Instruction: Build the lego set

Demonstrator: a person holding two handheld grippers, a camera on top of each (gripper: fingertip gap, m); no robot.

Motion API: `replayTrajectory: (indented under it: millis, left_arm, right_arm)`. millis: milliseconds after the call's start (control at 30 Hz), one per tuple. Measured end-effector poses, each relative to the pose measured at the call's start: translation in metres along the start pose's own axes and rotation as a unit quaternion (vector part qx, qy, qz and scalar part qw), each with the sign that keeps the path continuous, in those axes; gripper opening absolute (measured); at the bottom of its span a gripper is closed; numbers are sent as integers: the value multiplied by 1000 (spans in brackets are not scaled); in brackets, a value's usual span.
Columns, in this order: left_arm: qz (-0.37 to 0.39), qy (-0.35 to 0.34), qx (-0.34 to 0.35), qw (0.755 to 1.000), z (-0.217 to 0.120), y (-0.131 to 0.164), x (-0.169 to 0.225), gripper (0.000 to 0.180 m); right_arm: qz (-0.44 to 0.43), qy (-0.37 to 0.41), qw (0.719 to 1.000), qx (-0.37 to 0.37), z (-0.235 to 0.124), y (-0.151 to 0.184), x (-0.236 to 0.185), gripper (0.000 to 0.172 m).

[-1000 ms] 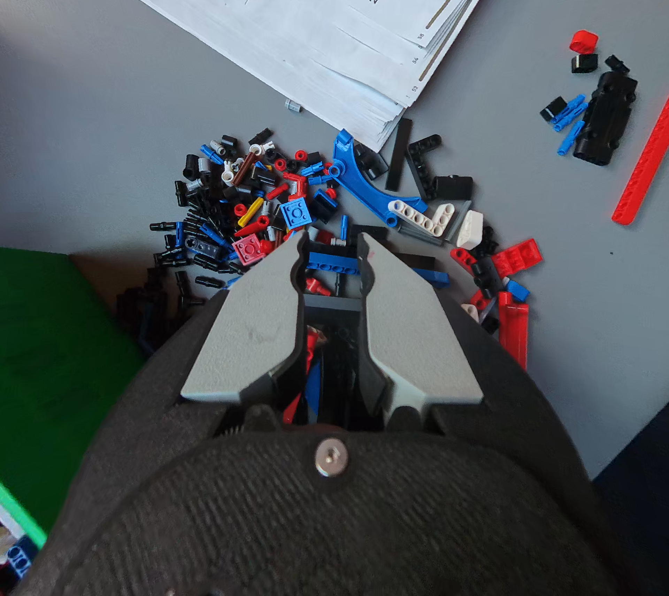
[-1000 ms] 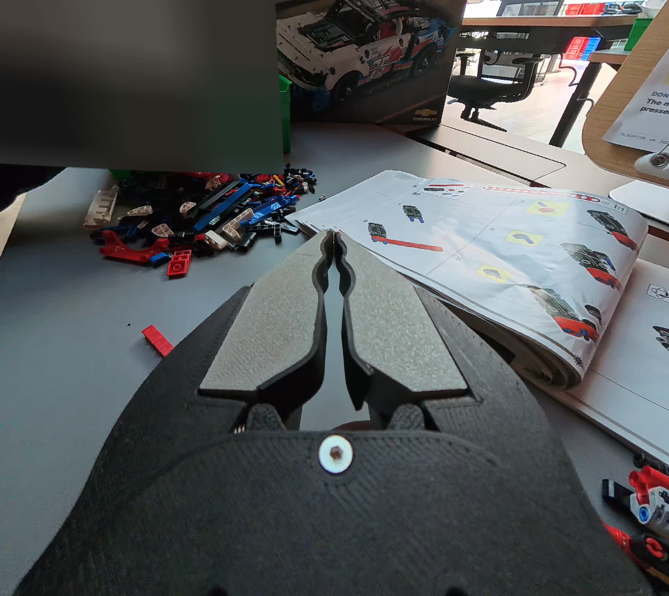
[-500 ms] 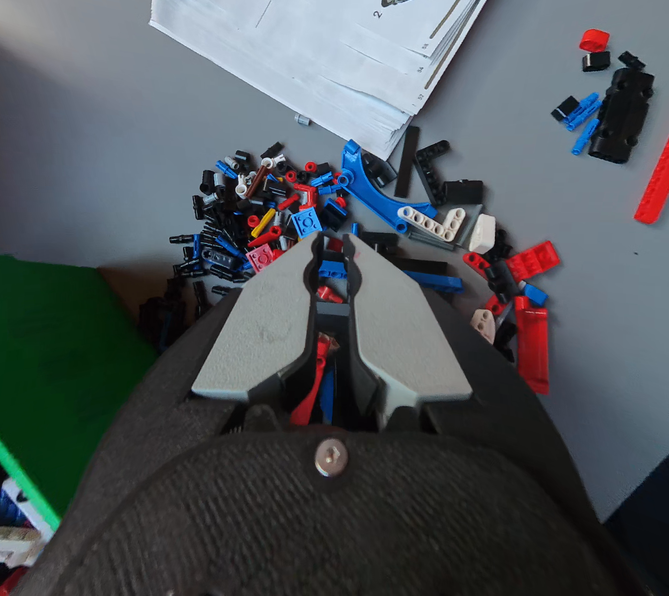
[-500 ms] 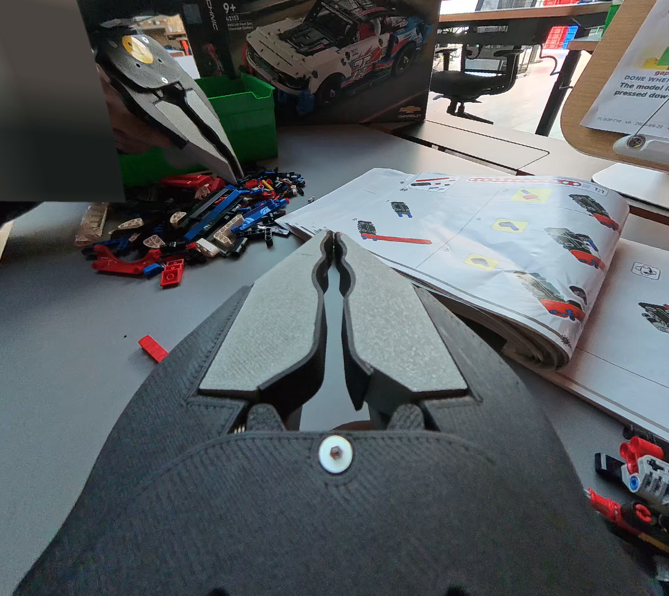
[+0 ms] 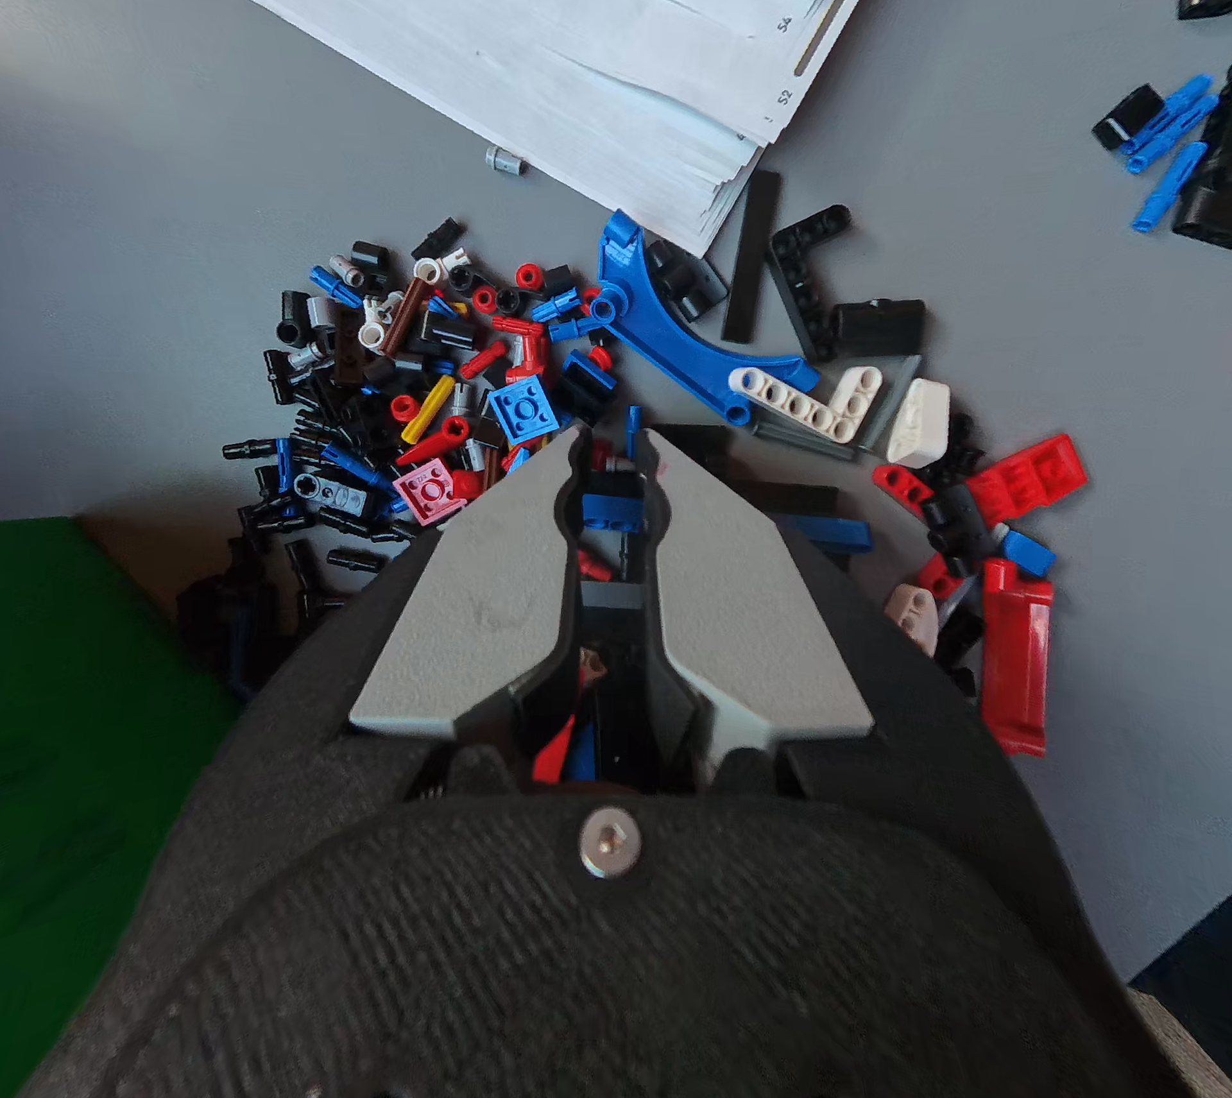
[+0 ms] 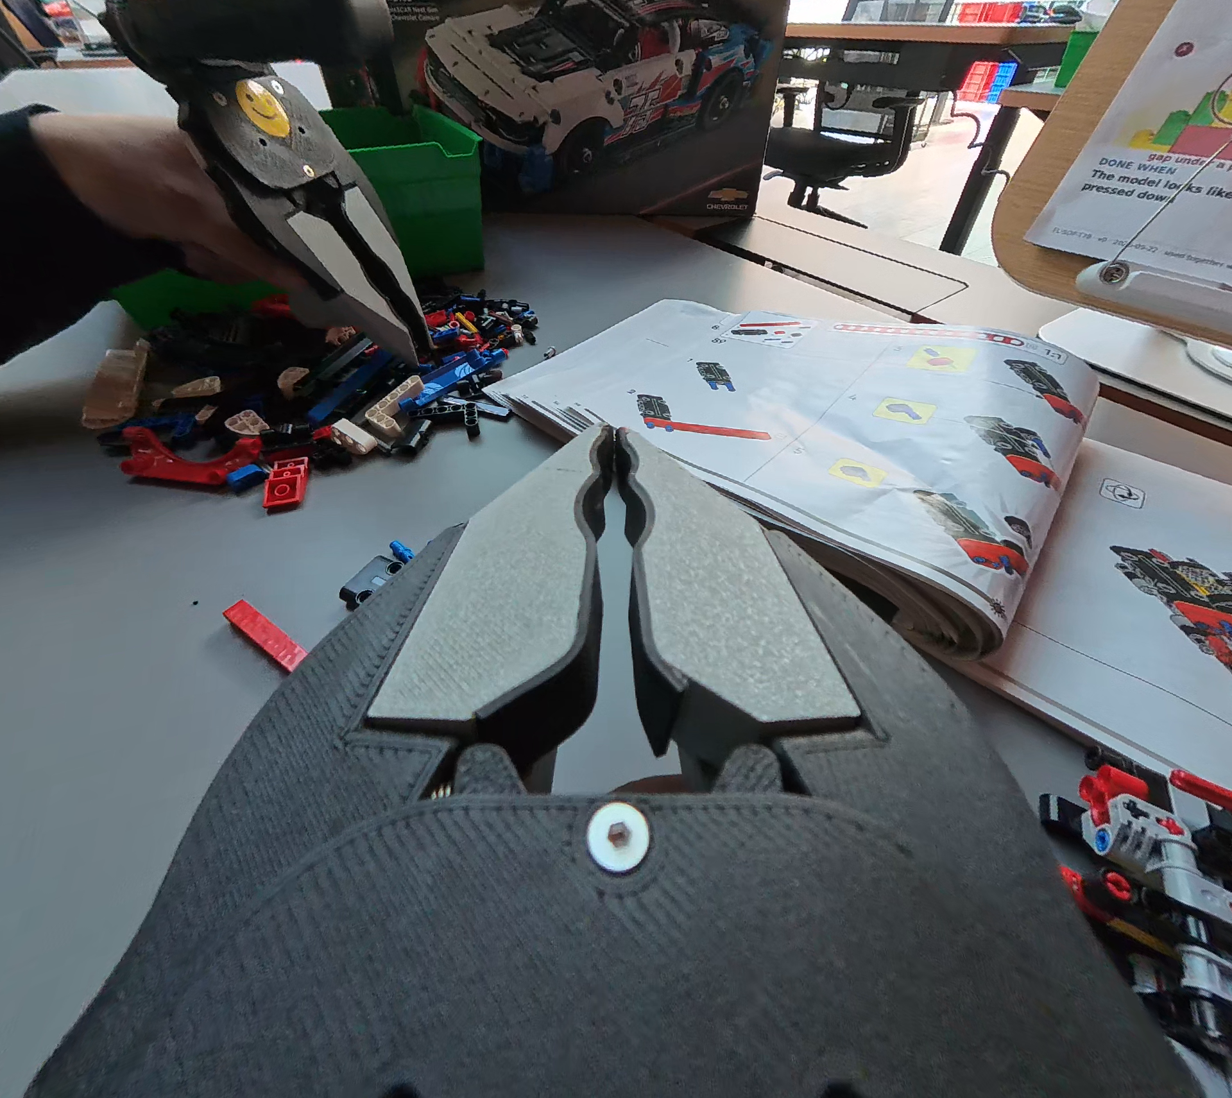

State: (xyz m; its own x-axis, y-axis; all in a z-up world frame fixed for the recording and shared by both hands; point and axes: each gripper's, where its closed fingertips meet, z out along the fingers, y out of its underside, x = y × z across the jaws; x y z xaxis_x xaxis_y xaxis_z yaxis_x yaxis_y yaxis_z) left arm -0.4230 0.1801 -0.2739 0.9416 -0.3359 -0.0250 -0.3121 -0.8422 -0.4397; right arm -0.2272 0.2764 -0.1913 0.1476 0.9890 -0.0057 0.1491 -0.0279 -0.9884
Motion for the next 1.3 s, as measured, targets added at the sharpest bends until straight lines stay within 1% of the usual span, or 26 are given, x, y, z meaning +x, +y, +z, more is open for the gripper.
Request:
replayTrajectory:
  millis: [367,433,800,867,933,1000,1067,1167,1300]
  left_arm:
    - [3,3,1,1000,5,0,1,9]
    - [3,1,1,1000,5,0,0,4]
    - [3,5,21,1000,-11,-7,1,4]
    - [13,18,39,999,-17,-16,13,4]
    - [34,38,55,997,-18,-27,33,4]
    - [56,67,72,994,-12,-42,64,4]
    - [83,92,75,989,1,-51,97,3]
    - [133,87,61,985,20,-53,129,4]
    - [156,55,64,984,31,-60,140,4]
  right_arm:
    - [-3,-1,1000,-2,1,0,0,0]
    - [-3,0,1000,-3,1,0,0,0]
    - [-5,1,1000,-1,0,0,1,0]
    - [-4,1,1000,-2,1,0,1,0]
    - [-4,0,1000,-3,1,0,1,0]
    - [-7,-1,1000,-3,2,0,0,0]
    - [-10,-2,1000,-6,2,1,-1,0]
    - [-13,0,1000,-6,1,1,-1,0]
    - [-14,2,1000,-1,0,-1,-1,0]
